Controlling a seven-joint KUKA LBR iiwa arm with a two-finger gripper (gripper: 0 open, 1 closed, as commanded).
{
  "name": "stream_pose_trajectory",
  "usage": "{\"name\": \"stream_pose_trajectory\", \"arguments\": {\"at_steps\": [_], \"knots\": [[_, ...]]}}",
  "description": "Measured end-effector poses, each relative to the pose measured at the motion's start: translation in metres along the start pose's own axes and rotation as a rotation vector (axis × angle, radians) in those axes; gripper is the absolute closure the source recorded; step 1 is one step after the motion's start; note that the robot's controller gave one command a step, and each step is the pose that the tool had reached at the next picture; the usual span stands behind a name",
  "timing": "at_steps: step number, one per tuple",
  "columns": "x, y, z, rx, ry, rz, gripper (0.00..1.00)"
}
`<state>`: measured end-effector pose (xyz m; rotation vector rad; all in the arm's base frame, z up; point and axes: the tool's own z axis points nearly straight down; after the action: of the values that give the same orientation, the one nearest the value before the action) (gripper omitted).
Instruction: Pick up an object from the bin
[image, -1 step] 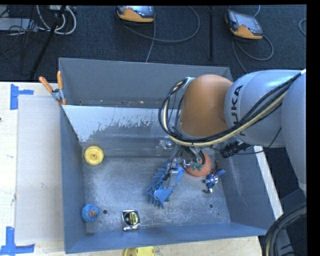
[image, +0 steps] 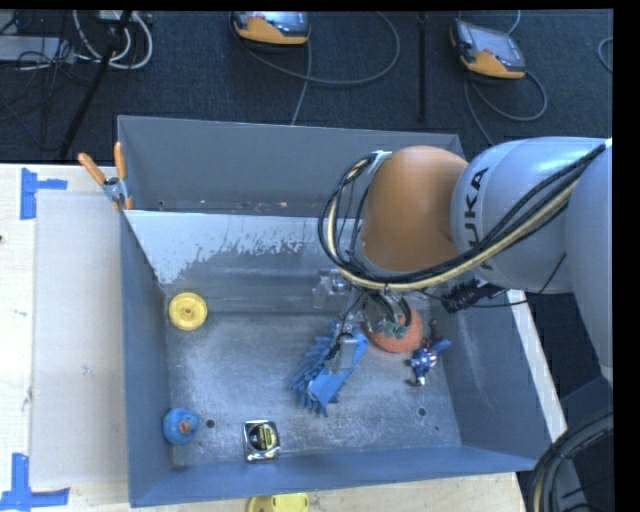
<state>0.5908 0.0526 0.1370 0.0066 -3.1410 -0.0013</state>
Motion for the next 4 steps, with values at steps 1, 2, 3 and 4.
{"name": "stream_pose_trajectory", "arguments": {"at_steps": [1, 2, 3, 4], "knots": [[0.034, -0.046, 0.068, 0.0, 0.001, -0.048, 1.0], [0.034, -0.046, 0.068, 0.0, 0.001, -0.047, 1.0], [0.01, -0.048, -0.048, 0.001, -0.001, -0.051, 1.0], [0.01, -0.048, -0.048, 0.0, -0.001, -0.05, 1.0]]}}
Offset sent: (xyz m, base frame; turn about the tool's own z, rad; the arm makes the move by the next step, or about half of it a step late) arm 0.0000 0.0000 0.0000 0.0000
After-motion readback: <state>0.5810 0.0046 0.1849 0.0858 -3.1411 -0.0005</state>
